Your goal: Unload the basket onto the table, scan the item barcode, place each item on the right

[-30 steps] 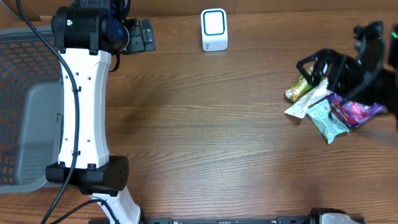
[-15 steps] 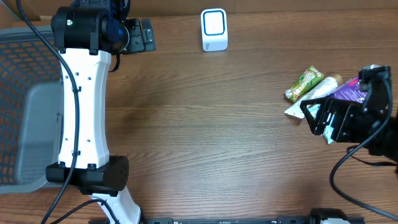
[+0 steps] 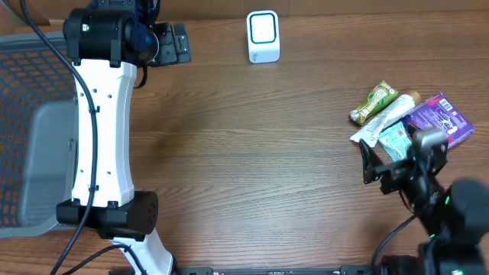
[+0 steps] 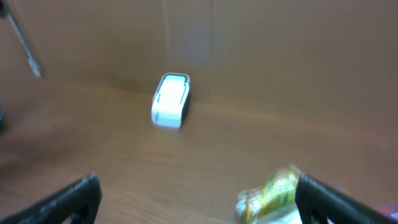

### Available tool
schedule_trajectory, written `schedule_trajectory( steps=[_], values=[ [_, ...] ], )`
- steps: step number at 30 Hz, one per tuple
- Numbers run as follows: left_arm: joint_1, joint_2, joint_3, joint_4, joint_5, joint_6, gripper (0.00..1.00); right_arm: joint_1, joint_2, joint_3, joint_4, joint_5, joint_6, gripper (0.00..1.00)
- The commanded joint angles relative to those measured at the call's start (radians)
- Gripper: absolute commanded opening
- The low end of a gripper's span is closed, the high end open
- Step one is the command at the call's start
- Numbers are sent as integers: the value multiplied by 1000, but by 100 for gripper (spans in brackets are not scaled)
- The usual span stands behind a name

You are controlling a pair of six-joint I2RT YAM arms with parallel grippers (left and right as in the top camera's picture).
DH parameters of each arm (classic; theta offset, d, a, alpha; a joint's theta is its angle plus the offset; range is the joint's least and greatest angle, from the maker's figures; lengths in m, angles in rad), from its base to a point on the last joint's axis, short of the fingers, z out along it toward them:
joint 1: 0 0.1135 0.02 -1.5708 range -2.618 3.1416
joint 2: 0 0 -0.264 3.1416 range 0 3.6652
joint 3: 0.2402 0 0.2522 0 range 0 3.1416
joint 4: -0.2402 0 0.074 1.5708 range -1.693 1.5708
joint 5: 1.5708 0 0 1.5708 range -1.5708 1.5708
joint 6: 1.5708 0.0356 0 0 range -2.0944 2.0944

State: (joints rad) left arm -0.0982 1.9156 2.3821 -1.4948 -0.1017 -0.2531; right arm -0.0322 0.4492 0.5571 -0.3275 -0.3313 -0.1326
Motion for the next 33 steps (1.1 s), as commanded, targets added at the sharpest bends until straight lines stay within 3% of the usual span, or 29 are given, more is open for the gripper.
schedule_trajectory(
  steps=[1, 4, 8, 16, 33],
  values=[
    [-7, 5, 5, 3, -3, 2, 99, 6, -134, -208, 197, 17, -5, 100],
    [-7, 5, 5, 4, -3, 2, 100, 10, -230, -366, 368, 18, 13, 100],
    [-7, 5, 5, 3, -3, 2, 100, 27, -324, -500, 440, 43, 13, 100],
    [-7, 5, 5, 3, -3, 2, 100, 82, -447, -549, 260, 140, 12, 100],
    [-7, 5, 5, 4, -3, 2, 100, 84, -446, -549, 262, 137, 12, 100]
  ],
)
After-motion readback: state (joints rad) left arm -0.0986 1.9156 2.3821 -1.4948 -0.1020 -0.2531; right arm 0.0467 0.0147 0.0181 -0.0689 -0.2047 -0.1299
